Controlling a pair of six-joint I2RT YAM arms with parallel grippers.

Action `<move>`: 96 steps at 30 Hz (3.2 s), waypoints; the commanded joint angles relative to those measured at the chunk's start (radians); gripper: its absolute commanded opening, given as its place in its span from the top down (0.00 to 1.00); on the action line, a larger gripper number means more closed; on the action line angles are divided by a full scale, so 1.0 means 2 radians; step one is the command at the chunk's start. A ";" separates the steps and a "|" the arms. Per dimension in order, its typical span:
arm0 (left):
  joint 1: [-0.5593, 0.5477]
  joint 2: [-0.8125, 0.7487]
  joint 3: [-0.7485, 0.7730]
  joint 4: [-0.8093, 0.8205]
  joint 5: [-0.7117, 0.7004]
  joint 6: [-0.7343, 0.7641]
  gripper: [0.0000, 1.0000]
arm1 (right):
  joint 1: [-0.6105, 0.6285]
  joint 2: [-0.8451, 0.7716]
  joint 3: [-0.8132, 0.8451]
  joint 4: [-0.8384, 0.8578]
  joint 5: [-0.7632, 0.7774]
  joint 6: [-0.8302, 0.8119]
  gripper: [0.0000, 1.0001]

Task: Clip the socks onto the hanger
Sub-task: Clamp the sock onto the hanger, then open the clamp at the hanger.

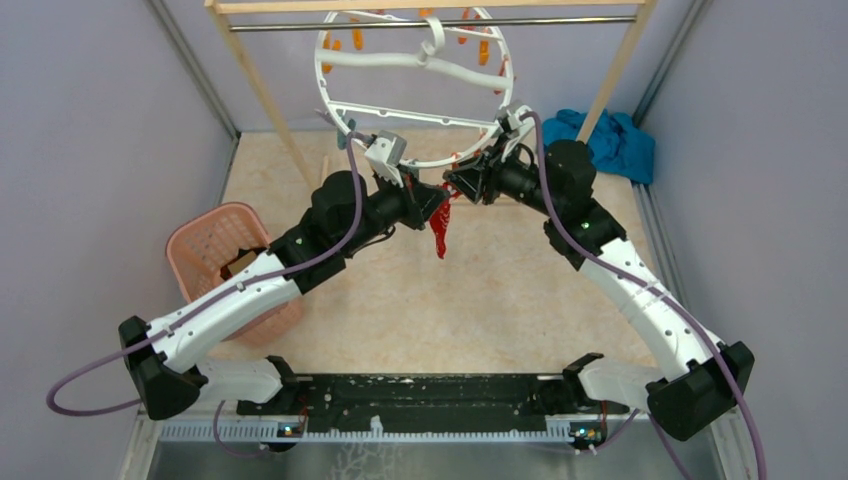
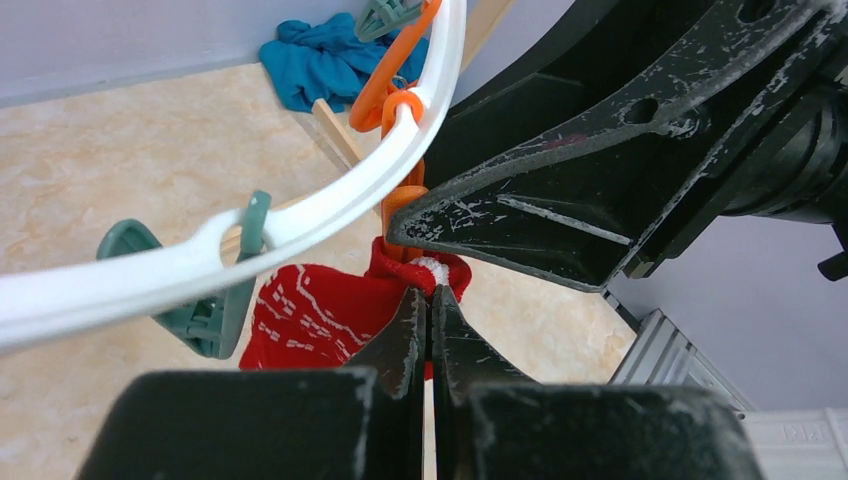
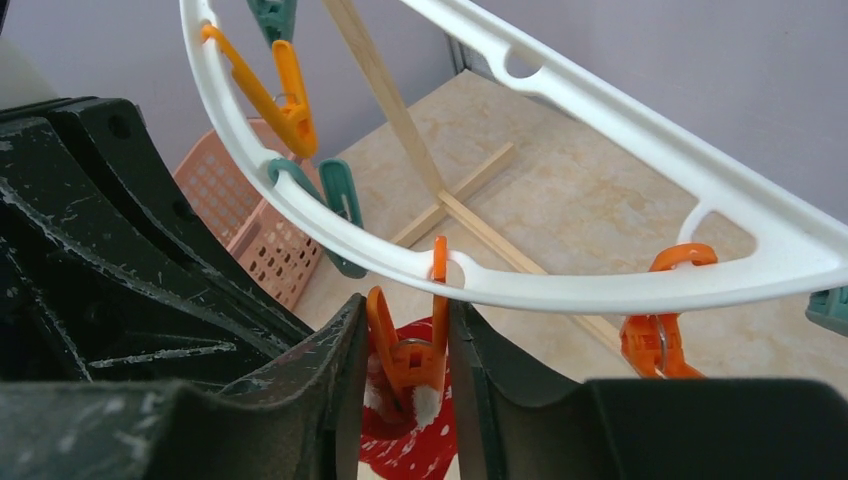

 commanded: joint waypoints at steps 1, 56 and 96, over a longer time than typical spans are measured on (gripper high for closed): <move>0.000 0.002 0.014 0.021 0.003 0.010 1.00 | 0.003 -0.013 0.015 -0.023 0.000 0.003 0.66; -0.098 -0.172 -0.221 0.053 -0.040 -0.012 0.07 | 0.001 -0.152 -0.086 -0.069 0.200 0.056 0.50; 0.047 -0.015 -0.121 0.308 -0.001 0.147 0.04 | -0.015 -0.155 0.008 -0.134 0.252 0.069 0.53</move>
